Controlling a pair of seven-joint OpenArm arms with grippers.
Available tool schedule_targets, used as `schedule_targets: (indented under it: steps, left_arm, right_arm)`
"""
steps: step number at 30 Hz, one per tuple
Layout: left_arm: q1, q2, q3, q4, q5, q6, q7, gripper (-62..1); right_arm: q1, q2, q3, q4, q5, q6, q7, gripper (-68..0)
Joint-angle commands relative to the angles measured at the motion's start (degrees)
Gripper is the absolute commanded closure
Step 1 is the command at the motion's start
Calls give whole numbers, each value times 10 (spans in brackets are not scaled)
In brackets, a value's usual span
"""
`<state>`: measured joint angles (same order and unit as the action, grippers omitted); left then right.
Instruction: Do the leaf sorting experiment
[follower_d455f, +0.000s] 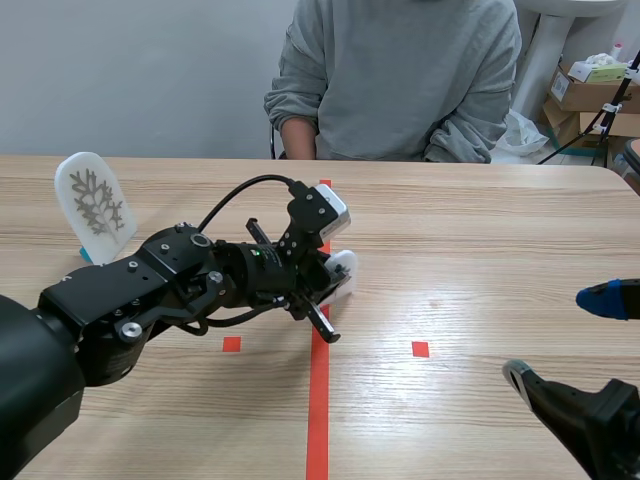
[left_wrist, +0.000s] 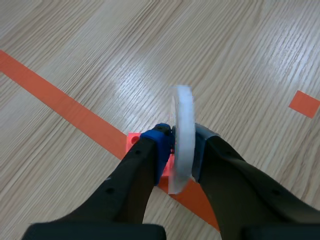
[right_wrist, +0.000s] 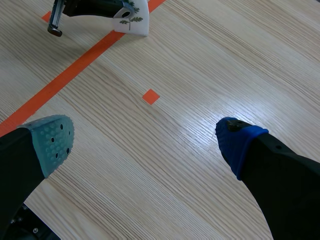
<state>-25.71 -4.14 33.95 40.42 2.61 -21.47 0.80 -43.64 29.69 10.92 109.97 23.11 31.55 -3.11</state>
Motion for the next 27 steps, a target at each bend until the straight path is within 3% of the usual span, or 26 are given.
schedule_targets:
  steps: [1, 11, 15, 18, 23, 27]
  left_arm:
    - [-10, 5, -5, 4, -4, 0, -10, -50]
    - [-6, 3, -7, 6, -5, -1, 0, -38]
    - [20, -20, -7, 39, -52, -11, 30, -38]
    - [67, -58, -18, 115, -105, -26, 40, -38]
    - [197, -102, -131, 273, -137, -27, 42, -38]
    - [281, -101, -261, 329, -188, -27, 9, -38]
  right_arm:
    - [6, 1, 7, 6, 4, 0, 6, -578]
    - [6, 1, 7, 6, 4, 0, 4, -578]
    - [6, 1, 7, 6, 4, 0, 4, -578]
    - [6, 1, 7, 6, 4, 0, 5, -578]
    - [6, 1, 7, 6, 4, 0, 4, -578]
    - [7, 1, 7, 6, 4, 0, 4, -578]
